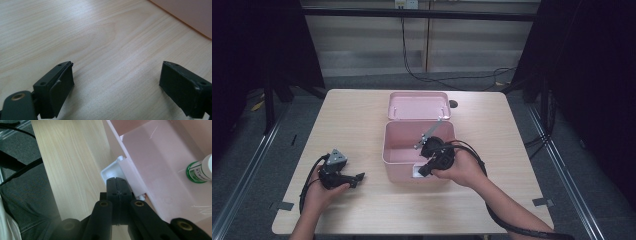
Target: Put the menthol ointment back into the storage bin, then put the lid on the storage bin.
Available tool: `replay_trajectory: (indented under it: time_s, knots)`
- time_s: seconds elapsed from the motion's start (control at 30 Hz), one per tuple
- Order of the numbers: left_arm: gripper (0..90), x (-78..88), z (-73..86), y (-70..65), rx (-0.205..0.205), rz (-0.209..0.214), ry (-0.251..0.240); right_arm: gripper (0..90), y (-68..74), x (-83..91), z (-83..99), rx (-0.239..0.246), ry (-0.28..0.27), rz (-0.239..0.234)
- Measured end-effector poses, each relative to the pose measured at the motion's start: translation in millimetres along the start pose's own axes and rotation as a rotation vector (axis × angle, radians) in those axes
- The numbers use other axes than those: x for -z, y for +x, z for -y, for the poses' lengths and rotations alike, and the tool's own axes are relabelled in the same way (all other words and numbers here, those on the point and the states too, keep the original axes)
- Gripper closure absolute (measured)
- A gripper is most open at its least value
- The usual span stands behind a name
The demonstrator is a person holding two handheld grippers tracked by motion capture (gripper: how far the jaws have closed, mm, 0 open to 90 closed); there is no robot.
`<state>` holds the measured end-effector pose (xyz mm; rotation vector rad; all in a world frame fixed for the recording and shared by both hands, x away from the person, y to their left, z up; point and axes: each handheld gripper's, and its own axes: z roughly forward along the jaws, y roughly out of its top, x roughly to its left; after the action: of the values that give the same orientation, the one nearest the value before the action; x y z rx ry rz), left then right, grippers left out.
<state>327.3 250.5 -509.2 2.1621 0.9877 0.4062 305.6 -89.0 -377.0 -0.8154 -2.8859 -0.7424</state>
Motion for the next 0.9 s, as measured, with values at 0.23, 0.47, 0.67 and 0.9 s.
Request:
replay_trajectory:
  time_s: [0.23, 0.47, 0.67, 0.9]
  knots:
    - [10.1, -0.4, -0.1, -0.6, 0.0, 0.007, 0.006, 90.0, 0.7, -0.6, 0.4, 0.015, 0.002, 0.005]
    - [9.2, -0.1, 0.0, 0.3, 0.006, 0.01, 0.002, 90.0, 1.5, -0.9, 0.3, 0.018, 0.005, 0.01]
    - [14.9, 2.6, -5.8, 3.0, 0.082, 0.008, 0.03, 90.0, 1.8, -1.1, 0.7, 0.024, 0.005, 0.011]
    - [19.6, 4.8, -18.5, 11.7, 0.195, 0.036, 0.121, 90.0, 1.9, -1.1, -0.9, 0.03, 0.016, 0.012]
